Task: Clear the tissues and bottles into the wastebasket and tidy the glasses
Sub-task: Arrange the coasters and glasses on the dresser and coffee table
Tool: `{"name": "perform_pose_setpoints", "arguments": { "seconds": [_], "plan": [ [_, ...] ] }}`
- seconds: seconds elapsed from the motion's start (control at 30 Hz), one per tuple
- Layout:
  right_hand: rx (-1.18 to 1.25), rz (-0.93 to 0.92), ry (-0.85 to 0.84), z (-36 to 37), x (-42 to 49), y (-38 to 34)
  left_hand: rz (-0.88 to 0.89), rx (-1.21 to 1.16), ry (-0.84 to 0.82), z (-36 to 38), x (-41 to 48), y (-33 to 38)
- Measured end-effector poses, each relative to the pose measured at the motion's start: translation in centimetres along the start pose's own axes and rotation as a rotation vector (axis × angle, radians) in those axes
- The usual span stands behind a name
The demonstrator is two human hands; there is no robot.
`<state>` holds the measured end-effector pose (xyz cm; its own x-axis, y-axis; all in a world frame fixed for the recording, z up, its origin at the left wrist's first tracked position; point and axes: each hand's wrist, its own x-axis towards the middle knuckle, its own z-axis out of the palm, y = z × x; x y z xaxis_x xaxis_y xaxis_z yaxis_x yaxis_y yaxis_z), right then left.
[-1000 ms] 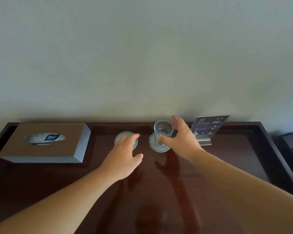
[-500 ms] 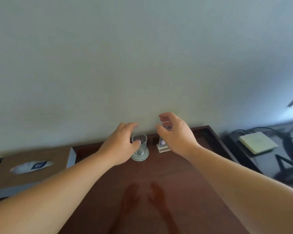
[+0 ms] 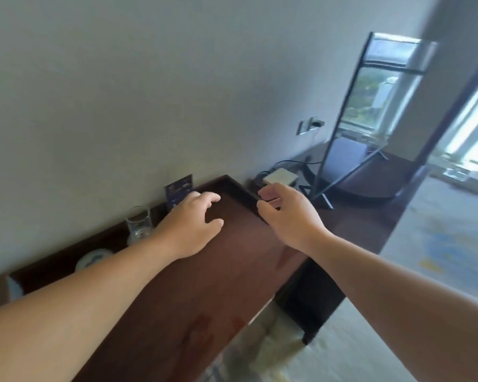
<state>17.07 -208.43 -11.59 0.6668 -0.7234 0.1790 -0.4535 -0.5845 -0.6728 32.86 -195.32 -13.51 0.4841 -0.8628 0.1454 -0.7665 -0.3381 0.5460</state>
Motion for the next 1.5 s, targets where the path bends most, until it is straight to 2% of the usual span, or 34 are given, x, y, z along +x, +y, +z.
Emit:
{"name": "perform_pose_setpoints", "arguments": {
  "seconds": [0.3, 0.7, 0.83, 1.1, 1.5],
  "plan": [
    [-0.037, 0.227, 0.246, -12.5, -9.8, 9.8, 0.283, -0.067, -0.172, 8.7, 0.7, 15.4],
    [-0.12, 0.522, 0.519, -34.0, -27.0, 27.9, 0.637, -0.145, -0.387, 26.9, -2.3, 44.0],
    [-0.158, 0.614, 0.589, -39.5, -32.2, 32.1, 0.738, -0.141, -0.479, 31.6, -3.6, 51.3],
    [-0.111, 0.766, 0.704, -44.9, -37.1, 39.7, 0.895, -0.103, -0.637, 40.3, -2.6, 60.8],
    [-0.212, 0.989, 0.888, -52.9, -38.7, 47.9, 1.218, -0.14, -0.771, 50.9, 2.5, 76.4]
  ]
}}
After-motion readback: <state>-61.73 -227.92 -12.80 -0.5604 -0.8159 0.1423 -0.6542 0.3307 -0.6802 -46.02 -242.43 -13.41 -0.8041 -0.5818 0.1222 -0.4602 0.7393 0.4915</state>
